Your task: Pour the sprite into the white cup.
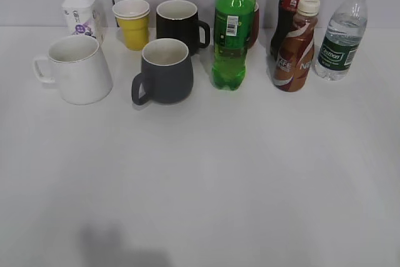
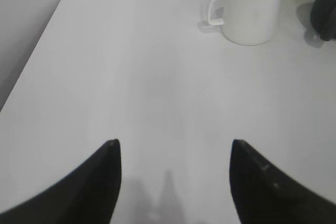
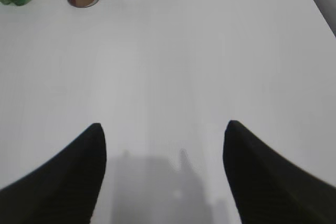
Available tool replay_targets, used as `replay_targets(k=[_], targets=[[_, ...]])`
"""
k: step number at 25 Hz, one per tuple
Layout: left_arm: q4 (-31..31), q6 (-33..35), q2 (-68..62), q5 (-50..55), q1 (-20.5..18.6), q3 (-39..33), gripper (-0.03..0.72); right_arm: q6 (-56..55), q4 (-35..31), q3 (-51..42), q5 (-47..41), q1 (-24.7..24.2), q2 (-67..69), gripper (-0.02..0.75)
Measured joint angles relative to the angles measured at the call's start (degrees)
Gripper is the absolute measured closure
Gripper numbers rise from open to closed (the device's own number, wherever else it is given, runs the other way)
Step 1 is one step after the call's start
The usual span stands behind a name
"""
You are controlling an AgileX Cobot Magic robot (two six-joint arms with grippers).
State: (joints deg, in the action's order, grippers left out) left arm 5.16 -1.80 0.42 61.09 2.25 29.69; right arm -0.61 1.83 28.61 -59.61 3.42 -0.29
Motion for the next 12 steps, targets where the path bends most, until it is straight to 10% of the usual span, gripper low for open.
replay_targets(k=[12], targets=[[0.0,0.0,0.0,0.0,0.0,0.0,0.191,0.0,0.0,0.0,0.0,0.0,0.0,0.218]])
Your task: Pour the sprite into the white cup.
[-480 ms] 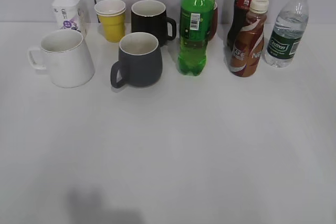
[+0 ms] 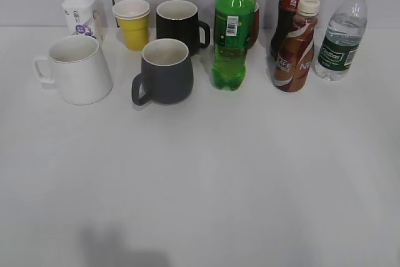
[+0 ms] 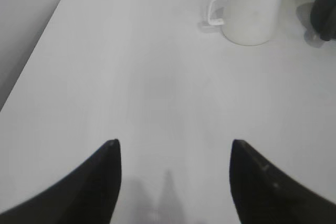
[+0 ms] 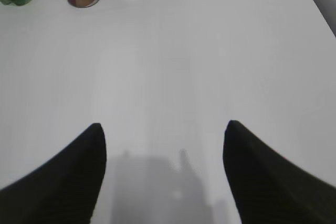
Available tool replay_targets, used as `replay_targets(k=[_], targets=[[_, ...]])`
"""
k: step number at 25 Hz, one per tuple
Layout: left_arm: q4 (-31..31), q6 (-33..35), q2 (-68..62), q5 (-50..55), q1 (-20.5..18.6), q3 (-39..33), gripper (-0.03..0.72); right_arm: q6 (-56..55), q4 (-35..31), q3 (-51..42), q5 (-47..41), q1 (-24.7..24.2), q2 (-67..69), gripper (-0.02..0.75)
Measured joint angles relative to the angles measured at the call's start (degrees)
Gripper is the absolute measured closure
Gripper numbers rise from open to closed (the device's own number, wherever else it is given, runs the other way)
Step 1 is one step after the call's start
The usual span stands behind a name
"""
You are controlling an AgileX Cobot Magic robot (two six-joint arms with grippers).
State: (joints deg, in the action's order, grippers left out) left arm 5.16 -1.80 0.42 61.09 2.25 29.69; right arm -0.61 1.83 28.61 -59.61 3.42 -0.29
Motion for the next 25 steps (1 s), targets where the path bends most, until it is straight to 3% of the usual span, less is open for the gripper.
replay_targets(k=[25], targets=[[0.0,0.0,0.0,0.0,0.0,0.0,0.192,0.0,0.0,0.0,0.0,0.0,0.0,0.218]])
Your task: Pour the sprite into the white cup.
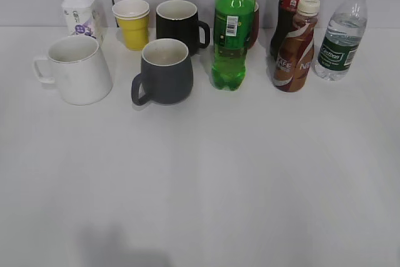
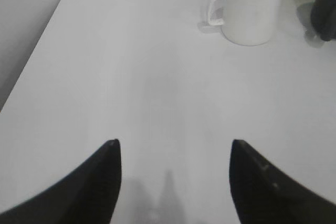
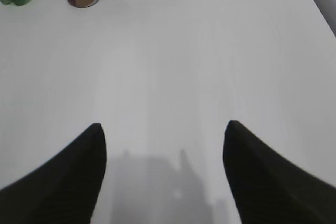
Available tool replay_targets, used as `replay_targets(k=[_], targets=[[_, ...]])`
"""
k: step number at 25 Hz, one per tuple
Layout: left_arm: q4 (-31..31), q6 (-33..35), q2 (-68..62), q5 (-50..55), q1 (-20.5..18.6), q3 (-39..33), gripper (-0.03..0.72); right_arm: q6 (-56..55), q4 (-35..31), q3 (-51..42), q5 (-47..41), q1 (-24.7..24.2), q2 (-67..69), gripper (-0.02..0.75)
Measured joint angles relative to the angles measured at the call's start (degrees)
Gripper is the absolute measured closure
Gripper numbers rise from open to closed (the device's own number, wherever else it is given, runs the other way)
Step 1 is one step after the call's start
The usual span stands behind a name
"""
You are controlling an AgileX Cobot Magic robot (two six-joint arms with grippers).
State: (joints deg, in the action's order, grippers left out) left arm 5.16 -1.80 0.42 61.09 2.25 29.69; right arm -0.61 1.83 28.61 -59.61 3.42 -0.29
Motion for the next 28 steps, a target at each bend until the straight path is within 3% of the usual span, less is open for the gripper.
replay_targets(k=[6,9,18,28], targets=[[0.0,0.0,-1.1,-0.5,0.0,0.2,0.249,0.0,0.0,0.0,0.0,0.0,0.0,0.218],[-0.9,0.0,-3.6,-6.1,0.0,1.2,0.292,0.0,0.0,0.0,0.0,0.0,0.0,0.218],[-6.8,0.0,-13.3,-48.7,0.0,0.1,0.314,0.0,0.0,0.0,0.0,0.0,0.0,0.218],[-6.1,0.0,-50.4,-84.7,0.0,-5.7,0.314,0.0,-0.1,0.0,0.0,0.0,0.0,0.218]])
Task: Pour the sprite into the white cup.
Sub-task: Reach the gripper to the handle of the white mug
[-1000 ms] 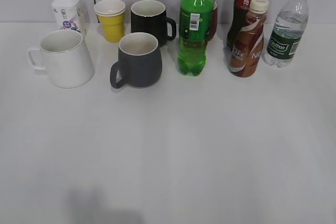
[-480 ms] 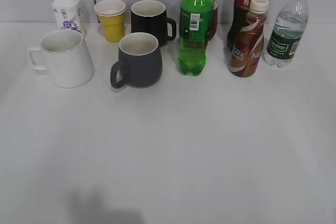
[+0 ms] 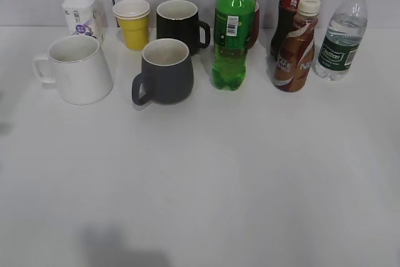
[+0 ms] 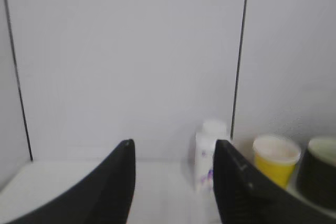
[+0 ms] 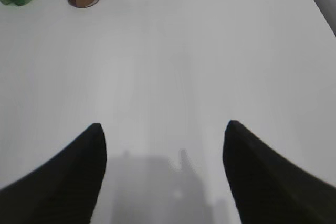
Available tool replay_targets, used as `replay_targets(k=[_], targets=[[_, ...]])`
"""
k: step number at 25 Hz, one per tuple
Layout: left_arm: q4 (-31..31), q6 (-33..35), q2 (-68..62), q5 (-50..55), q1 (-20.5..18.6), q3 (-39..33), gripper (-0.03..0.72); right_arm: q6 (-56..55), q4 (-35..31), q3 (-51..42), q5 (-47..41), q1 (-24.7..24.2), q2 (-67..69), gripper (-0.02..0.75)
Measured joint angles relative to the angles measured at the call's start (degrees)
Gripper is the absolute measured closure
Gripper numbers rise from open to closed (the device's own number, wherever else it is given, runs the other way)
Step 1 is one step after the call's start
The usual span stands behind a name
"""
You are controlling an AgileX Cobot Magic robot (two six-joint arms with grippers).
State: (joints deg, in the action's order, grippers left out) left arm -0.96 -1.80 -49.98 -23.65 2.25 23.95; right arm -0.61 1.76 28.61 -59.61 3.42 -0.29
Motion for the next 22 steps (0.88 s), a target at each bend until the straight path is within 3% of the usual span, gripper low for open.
replay_targets(k=[7,15,22], targets=[[2.6,0.0,-24.4,-13.7,0.0,-1.4,0.314,0.0,-0.1,0.0,0.0,0.0,0.0,0.218],[7.4,0.0,-45.4,-36.2,0.0,-4.0,0.314,0.0,-0.1,0.0,0.0,0.0,0.0,0.218],[7.8,0.0,-55.6,-39.0,0.0,2.8,0.314,0.0,-0.1,0.0,0.0,0.0,0.0,0.218]])
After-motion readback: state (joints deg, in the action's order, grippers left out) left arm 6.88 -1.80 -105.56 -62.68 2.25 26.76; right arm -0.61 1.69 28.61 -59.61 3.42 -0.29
